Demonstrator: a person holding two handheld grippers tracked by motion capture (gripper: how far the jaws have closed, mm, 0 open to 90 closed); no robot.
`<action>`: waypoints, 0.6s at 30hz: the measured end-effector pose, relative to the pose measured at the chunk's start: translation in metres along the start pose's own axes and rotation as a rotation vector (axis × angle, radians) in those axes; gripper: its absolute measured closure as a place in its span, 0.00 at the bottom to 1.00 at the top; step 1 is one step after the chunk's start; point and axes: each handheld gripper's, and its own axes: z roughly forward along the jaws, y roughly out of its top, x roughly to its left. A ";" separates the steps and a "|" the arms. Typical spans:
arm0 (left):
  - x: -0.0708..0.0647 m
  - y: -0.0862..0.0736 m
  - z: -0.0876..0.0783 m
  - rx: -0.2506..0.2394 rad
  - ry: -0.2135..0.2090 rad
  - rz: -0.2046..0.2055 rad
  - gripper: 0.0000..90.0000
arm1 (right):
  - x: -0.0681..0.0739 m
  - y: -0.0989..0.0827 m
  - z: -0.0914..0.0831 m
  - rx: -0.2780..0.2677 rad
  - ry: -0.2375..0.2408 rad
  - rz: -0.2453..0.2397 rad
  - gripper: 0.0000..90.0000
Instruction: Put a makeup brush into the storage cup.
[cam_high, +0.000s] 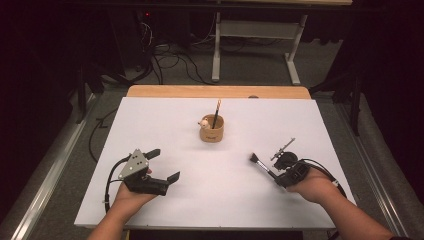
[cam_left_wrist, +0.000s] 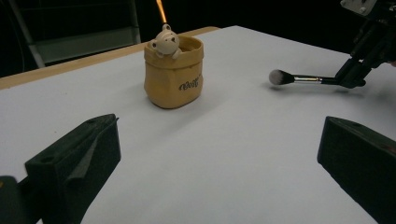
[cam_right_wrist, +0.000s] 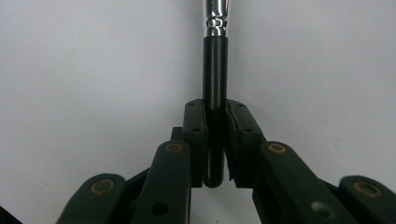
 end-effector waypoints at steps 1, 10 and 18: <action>0.000 0.000 0.000 -0.001 0.000 0.000 0.00 | -0.001 0.000 -0.001 -0.003 -0.003 -0.002 0.91; 0.001 0.000 -0.001 -0.004 0.000 -0.002 0.00 | -0.002 0.003 -0.004 -0.066 -0.021 0.013 0.91; 0.001 0.000 0.001 0.004 -0.002 -0.003 0.00 | 0.001 0.003 -0.006 -0.155 -0.026 0.029 0.91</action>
